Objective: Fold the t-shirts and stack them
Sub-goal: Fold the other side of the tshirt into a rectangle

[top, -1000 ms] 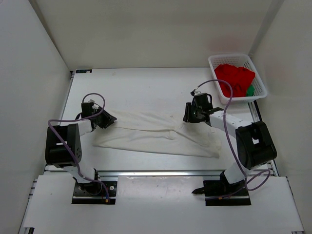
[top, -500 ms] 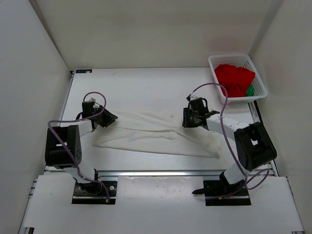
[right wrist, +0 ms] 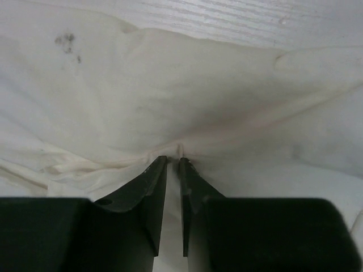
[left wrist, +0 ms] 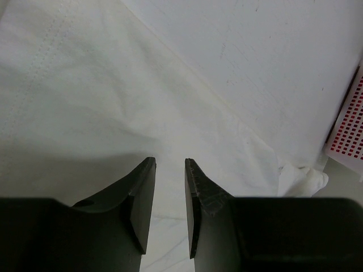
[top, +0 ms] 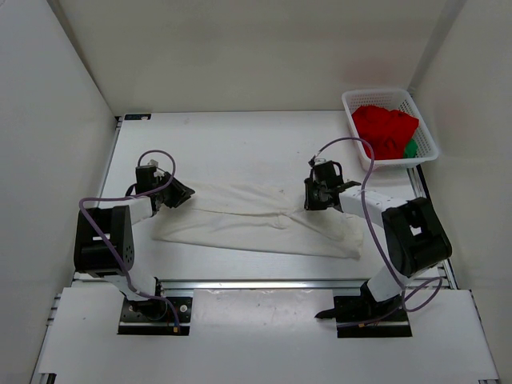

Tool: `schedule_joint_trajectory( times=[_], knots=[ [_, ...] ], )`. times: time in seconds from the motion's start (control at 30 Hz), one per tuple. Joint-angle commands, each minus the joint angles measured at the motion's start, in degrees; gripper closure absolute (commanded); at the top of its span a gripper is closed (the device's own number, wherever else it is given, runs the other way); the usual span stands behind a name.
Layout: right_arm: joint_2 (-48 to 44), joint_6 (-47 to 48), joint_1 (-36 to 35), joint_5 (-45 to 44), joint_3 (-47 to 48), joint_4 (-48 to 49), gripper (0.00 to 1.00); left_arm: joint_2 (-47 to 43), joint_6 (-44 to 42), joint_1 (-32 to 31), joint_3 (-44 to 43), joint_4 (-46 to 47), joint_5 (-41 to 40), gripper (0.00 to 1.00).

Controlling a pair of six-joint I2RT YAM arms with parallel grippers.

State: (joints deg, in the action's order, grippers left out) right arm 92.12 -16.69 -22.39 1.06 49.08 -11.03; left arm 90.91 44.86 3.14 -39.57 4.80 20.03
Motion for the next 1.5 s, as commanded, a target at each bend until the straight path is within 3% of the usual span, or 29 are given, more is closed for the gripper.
schedule_joint_trajectory(
  times=[0.0,0.1,0.43,0.57,0.73,0.93,1.07,1.17,1.27,1.37,1.47],
  knots=[
    [-2.11,-0.01,-0.55,-0.10,-0.03,3.46,0.87,-2.85,-0.04,-0.50,0.63,1.44,0.72,0.62],
    [-3.86,-0.36,-0.90,-0.18,0.40,2.16,1.00,-2.85,-0.21,-0.33,0.37,1.53,0.62,0.62],
    [-13.80,-6.33,-9.15,-4.92,-2.49,-10.58,1.00,-3.82,0.40,-1.20,0.11,1.27,0.89,0.62],
    [-16.09,-11.08,-13.72,-4.84,-6.28,-11.03,1.00,-4.16,0.31,-1.73,0.28,1.53,1.15,0.62],
    [-18.02,-15.83,-21.02,-6.42,-8.47,-11.47,0.94,-4.52,0.58,-1.81,0.29,1.44,1.68,0.62],
    [-24.43,-14.61,-21.91,-3.61,-8.12,-14.45,0.83,-6.36,1.37,-2.34,-0.68,1.01,1.86,0.61],
    [-31.90,-10.48,-10.33,0.14,-11.36,-10.71,0.75,-7.50,-0.21,-8.40,-2.61,0.04,-1.39,0.61],
    [-32.88,-7.32,10.46,10.66,-15.58,-1.06,0.84,-6.28,-1.35,-17.08,-5.68,-0.84,-4.81,0.60],
    [-29.46,-7.31,22.26,18.26,-17.27,8.03,0.91,-2.24,-2.76,-24.13,-9.99,-1.37,-7.72,0.59],
    [-22.87,-7.48,28.87,21.07,-15.43,14.18,0.85,4.60,-3.64,-27.47,-14.65,-1.54,-7.46,0.58],
    [-14.71,-7.74,31.17,21.88,-12.79,16.12,0.76,9.09,-3.73,-28.09,-18.34,-1.29,-6.06,0.58]
  ],
)
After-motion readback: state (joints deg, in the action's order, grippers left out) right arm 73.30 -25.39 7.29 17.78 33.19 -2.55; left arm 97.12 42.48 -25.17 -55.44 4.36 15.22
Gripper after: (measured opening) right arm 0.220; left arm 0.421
